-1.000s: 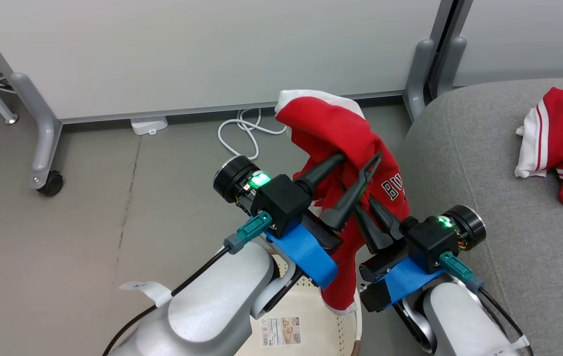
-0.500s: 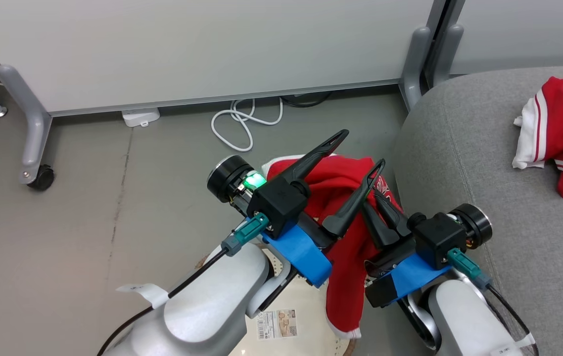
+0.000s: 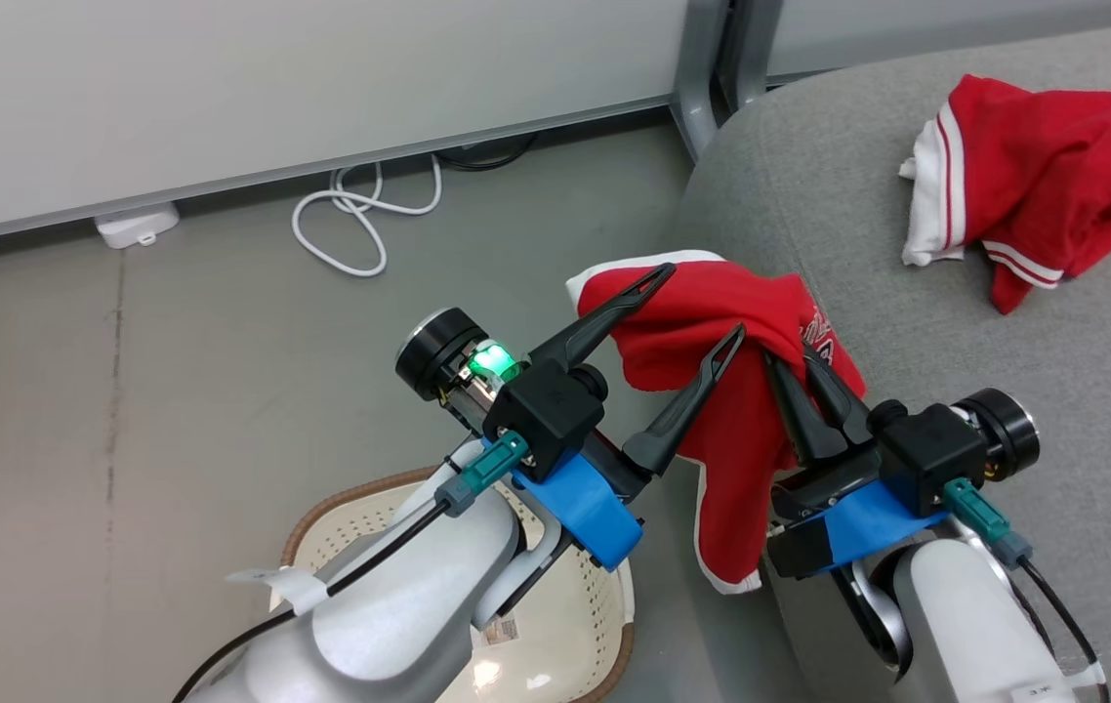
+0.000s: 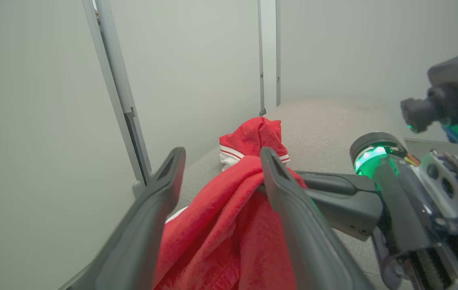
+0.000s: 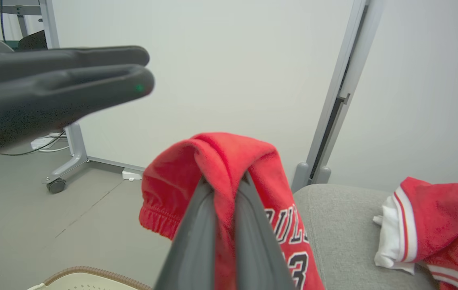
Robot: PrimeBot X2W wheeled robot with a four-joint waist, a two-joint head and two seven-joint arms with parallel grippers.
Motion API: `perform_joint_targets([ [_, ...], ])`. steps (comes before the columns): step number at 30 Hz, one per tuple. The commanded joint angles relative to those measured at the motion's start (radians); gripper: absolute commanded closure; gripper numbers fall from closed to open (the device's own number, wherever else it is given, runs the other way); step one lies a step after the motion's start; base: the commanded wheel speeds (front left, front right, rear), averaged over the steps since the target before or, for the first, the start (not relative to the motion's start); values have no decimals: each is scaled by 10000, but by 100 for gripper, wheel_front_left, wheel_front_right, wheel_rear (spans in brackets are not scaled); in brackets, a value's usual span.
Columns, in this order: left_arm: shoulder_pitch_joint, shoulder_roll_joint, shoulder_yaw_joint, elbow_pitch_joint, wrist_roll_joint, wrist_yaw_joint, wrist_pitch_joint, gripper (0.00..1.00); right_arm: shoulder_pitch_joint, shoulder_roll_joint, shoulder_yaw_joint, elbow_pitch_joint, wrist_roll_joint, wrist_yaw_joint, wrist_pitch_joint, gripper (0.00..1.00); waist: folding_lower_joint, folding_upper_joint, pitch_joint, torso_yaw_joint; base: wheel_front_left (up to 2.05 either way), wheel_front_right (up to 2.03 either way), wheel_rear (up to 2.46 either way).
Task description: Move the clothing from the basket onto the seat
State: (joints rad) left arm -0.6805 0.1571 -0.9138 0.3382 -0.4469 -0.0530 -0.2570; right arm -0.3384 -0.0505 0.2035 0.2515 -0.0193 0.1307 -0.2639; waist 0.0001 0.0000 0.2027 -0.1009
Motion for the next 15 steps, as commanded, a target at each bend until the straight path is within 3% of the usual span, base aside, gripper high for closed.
perform_joint_targets([
  [1,-119,66,17,-26,78,40,-12,0,125,1,-70,-95,-65,1,-7,100,-1,0,-7,-149,0,0,0],
  [15,-223,208,-306,70,159,12,53,0,797,2,-1343,-826,-126,1,-7,100,-1,0,367,-1541,0,0,0],
])
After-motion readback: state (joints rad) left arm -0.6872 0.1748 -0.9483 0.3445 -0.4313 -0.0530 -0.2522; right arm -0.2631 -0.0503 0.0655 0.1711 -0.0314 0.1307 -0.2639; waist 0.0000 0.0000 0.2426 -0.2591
